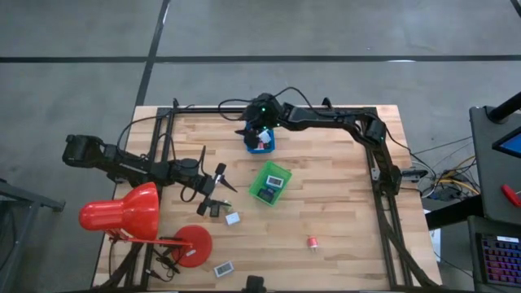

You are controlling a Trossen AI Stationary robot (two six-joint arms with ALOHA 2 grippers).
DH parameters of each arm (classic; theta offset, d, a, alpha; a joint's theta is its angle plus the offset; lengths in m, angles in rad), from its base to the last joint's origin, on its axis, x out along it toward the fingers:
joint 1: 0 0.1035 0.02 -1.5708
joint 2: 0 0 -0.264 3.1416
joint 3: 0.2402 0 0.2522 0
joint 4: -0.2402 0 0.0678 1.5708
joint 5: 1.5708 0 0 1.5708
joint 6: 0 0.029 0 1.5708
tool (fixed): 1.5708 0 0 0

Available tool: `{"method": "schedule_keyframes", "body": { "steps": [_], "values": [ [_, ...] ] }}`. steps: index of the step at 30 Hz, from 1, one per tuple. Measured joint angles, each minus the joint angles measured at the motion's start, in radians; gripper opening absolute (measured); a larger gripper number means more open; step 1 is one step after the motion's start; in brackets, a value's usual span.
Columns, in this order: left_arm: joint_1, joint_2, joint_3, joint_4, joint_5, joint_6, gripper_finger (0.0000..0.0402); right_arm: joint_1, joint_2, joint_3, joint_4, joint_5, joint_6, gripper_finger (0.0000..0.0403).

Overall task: Pick & Place Office items
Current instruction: Put the big white charger adapter into the blue bin

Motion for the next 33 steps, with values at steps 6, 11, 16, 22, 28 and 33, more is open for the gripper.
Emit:
{"method": "schedule_keyframes", "body": {
  "steps": [6,11,16,22,28,33],
  "values": [
    [0.000,-0.001,-0.001,0.001,0.000,0.000,0.0250,0.034,-0.009,-0.019,0.130,-0.015,-0.032,0.0247],
    [0.000,-0.002,-0.020,0.029,-0.005,0.000,0.0250,0.064,-0.012,-0.046,0.218,-0.052,-0.047,0.0239],
    [0.000,-0.002,-0.032,0.046,-0.025,-0.001,0.0250,0.088,-0.047,-0.172,0.476,-0.030,-0.035,0.0231],
    [0.000,-0.002,-0.032,0.049,-0.026,-0.003,0.0250,0.111,-0.173,-0.410,0.744,0.094,-0.018,0.0228],
    [0.000,-0.002,-0.032,0.066,-0.027,-0.009,0.0250,0.171,-0.347,-0.654,0.861,0.172,-0.021,0.0228],
    [0.000,-0.002,-0.032,0.073,-0.034,-0.016,0.0250,0.254,-0.478,-0.835,0.940,0.285,-0.022,0.0228]
  ]
}}
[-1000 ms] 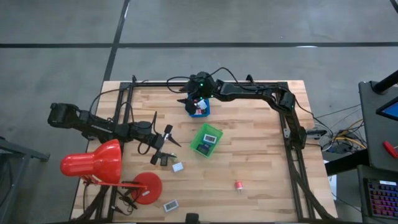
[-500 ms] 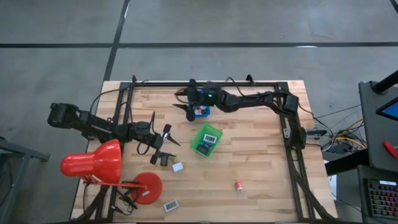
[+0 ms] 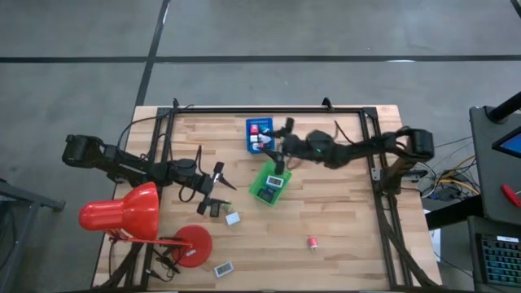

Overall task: Pick & Place Office items
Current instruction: Put the big white charger adapter into the blue bin

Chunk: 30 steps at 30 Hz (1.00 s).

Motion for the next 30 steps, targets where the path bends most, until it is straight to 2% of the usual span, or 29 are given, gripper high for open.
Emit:
{"method": "schedule_keyframes", "body": {
  "steps": [5,8,19,30],
  "values": [
    [0.001,0.000,0.000,0.010,-0.019,-0.007,0.0250,0.106,-0.081,-0.128,0.028,0.114,-0.003,0.0228],
    [0.001,0.000,0.000,0.018,-0.021,-0.015,0.0250,0.169,-0.111,-0.182,0.031,0.144,-0.003,0.0228],
    [0.001,0.000,0.000,0.024,-0.023,-0.031,0.0250,0.337,-0.195,-0.306,0.077,0.137,-0.030,0.0228],
    [-0.001,0.012,0.000,-0.005,-0.029,-0.089,0.0250,0.421,-0.456,-0.467,0.004,0.158,0.023,0.0228]
  ]
}}
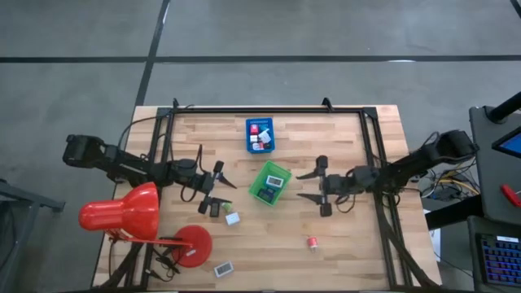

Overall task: Pick & Place Office items
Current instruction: Put the big white charger adapter into the blue bin

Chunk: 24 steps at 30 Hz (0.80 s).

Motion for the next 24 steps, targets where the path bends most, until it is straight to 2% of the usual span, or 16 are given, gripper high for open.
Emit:
{"method": "schedule_keyframes", "body": {
  "steps": [8,13,20,24],
  "values": [
    [-0.017,0.004,0.044,-0.200,-0.004,-0.086,0.0250,0.065,-0.070,-0.066,-0.002,0.111,0.005,0.0228],
    [-0.060,0.004,0.096,-0.356,-0.014,-0.100,0.0250,0.086,-0.066,-0.067,-0.004,0.131,0.005,0.0228],
    [-0.099,0.004,0.195,-0.667,-0.036,-0.121,0.0250,0.095,-0.065,-0.067,-0.018,0.143,0.005,0.0228],
    [-0.128,0.004,0.248,-0.737,-0.038,-0.150,0.0250,0.095,-0.065,-0.067,-0.025,0.144,0.005,0.0228]
  ]
}}
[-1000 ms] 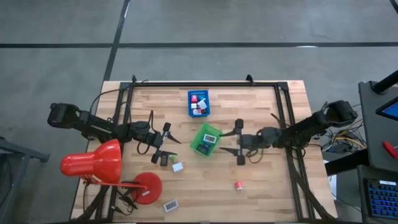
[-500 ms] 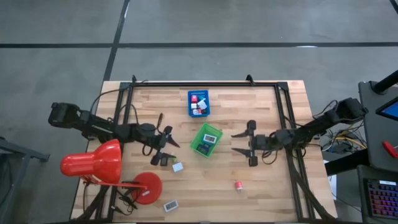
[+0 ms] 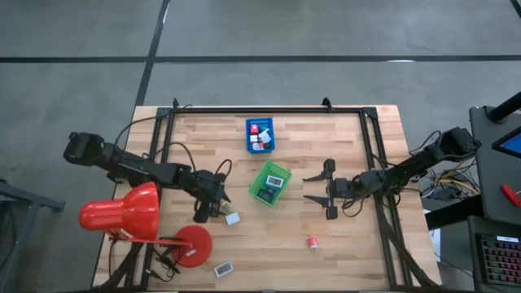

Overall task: Pick & Place Office items
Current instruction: Put the big white charger adapter into the blue bin

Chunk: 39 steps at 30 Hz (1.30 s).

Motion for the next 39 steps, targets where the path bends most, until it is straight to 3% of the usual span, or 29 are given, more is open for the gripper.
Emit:
{"method": "schedule_keyframes", "body": {
  "steps": [4,11,19,29,39],
  "values": [
    [-0.042,0.000,0.054,-0.070,-0.002,-0.031,0.0250,0.000,0.000,0.000,-0.001,0.015,0.000,0.0228],
    [-0.134,0.022,0.118,-0.103,-0.109,-0.164,0.0250,0.000,0.000,0.000,-0.008,0.033,0.000,0.0228],
    [-0.203,0.145,0.194,-0.105,-0.156,-0.346,0.0250,0.000,0.000,0.000,-0.021,0.052,0.005,0.0228],
    [-0.222,0.356,0.374,-0.318,-0.240,-0.396,0.0250,0.000,0.000,0.000,-0.030,0.052,0.008,0.0228],
    [-0.223,0.406,0.430,-0.353,-0.296,-0.447,0.0250,0.000,0.000,0.000,-0.045,0.051,0.008,0.0228]
  ]
}}
